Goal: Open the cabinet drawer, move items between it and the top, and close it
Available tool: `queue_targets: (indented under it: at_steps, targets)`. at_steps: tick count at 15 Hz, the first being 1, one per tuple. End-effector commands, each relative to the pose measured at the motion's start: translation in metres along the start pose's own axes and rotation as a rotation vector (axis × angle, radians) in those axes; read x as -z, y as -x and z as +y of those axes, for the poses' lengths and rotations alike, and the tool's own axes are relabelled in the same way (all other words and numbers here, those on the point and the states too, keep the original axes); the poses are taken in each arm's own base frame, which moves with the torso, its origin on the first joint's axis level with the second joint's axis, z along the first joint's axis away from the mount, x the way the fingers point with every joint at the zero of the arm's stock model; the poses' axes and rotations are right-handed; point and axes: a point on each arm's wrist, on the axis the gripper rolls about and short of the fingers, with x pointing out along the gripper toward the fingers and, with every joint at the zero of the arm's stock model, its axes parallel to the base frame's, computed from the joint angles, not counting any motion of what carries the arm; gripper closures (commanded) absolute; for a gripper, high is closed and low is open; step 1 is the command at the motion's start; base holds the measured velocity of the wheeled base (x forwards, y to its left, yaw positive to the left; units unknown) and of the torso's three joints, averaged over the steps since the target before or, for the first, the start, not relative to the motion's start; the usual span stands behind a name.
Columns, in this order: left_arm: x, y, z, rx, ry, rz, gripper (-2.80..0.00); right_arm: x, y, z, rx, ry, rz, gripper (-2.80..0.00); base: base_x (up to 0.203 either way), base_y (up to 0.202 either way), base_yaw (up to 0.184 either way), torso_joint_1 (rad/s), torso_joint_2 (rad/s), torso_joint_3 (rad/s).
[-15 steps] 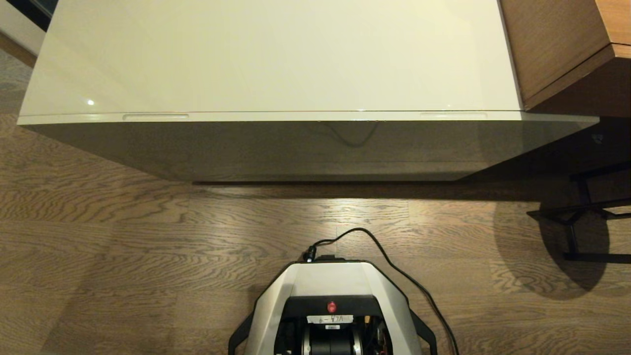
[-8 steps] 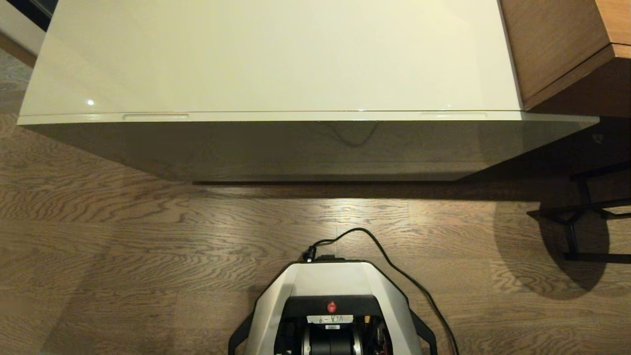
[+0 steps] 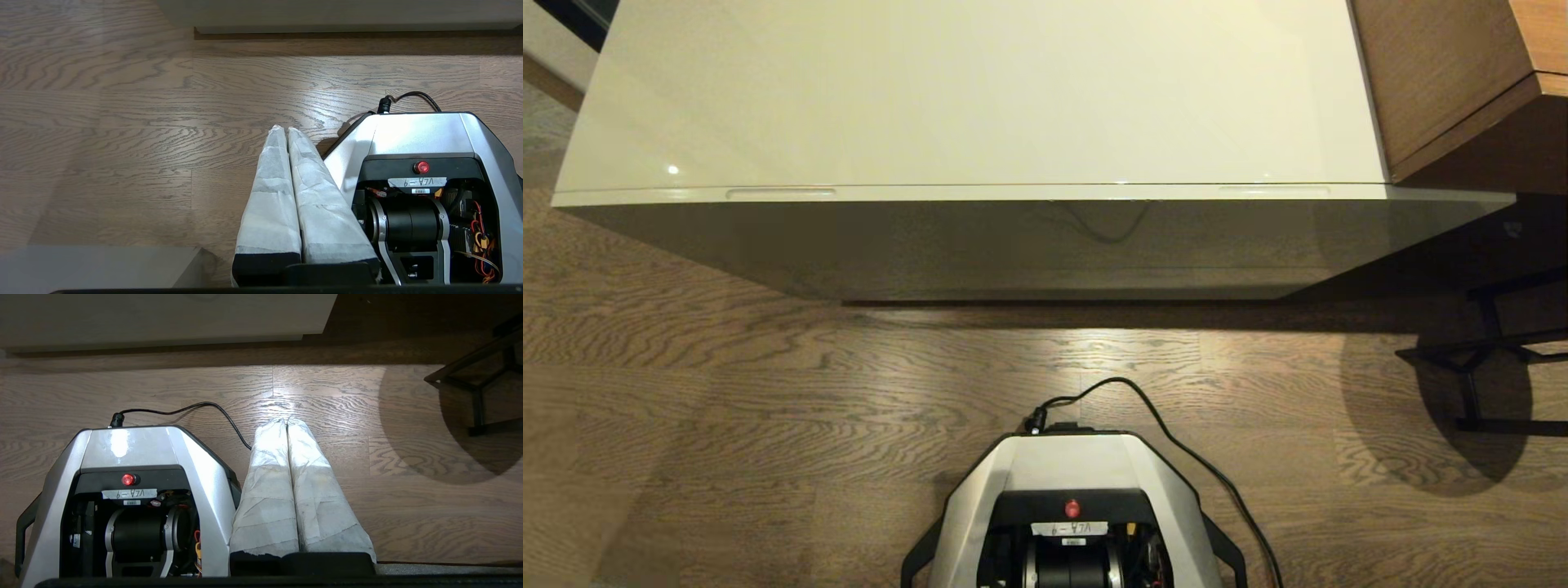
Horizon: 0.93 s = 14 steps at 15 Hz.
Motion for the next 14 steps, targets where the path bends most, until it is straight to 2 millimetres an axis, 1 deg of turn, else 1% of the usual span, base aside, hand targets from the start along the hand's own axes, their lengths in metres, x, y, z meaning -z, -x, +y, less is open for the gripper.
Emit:
queue_targets:
  at_steps: [1, 14]
  targets:
    - [0.0000, -0.0001, 0.0000, -0.002, 0.000, 0.001, 0.00, 0.0004, -0.0002, 0.0000, 0.000, 0.001, 0.002, 0.00, 0.000, 0.000, 0.000, 0.000, 0.00, 0.000]
    - [0.0000, -0.0001, 0.0000, -0.002, 0.000, 0.001, 0.00, 0.0004, -0.0002, 0.0000, 0.000, 0.000, 0.002, 0.00, 0.000, 0.000, 0.000, 0.000, 0.00, 0.000]
